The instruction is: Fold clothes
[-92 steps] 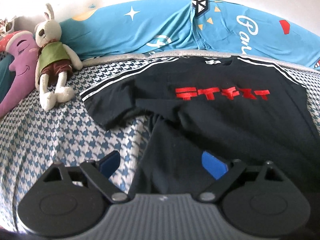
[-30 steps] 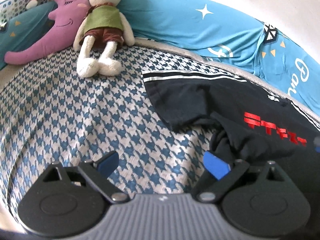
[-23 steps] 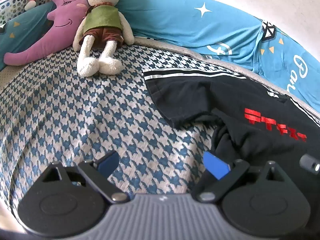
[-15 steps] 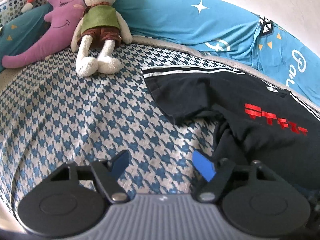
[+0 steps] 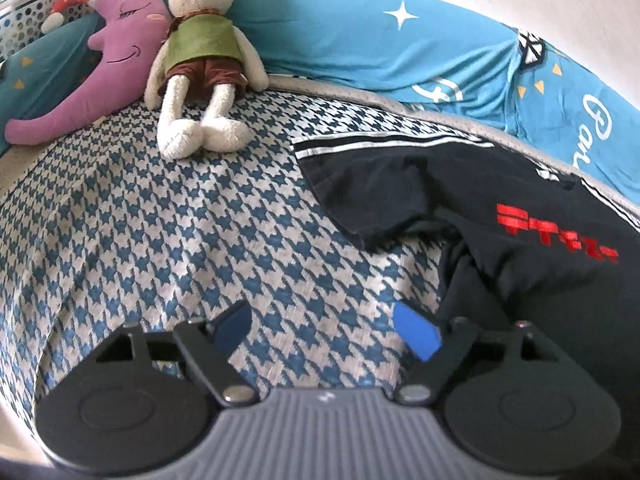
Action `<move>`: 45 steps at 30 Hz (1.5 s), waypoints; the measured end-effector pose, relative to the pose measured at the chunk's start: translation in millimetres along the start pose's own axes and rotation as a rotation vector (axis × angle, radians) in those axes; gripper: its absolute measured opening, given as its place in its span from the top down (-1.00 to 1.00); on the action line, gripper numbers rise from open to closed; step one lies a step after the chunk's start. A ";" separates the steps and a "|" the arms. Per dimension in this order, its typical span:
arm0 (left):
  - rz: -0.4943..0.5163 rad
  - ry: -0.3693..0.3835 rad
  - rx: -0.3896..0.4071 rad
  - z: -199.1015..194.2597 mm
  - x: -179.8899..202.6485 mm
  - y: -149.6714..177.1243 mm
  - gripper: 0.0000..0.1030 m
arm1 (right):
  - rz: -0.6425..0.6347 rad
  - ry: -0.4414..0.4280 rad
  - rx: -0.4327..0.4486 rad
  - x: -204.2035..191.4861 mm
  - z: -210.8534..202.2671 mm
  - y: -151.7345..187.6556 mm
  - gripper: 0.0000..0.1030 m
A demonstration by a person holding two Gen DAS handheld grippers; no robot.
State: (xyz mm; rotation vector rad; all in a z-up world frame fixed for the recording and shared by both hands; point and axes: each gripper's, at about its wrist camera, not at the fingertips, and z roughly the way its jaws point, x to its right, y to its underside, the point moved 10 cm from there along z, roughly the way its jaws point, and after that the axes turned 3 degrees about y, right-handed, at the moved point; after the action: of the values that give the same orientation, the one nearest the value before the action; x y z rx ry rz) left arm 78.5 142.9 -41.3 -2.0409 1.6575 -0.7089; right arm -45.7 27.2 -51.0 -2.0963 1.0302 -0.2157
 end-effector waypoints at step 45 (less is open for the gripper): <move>-0.015 0.147 -0.028 26.1 32.5 -2.6 -0.97 | -0.081 -0.248 0.003 -12.4 -37.4 14.6 0.51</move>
State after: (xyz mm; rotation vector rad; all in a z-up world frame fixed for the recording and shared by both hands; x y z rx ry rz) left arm 101.9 111.6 -56.1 -2.0660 1.7424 -0.8643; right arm -79.6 9.5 -33.5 -2.1009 0.7980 0.0042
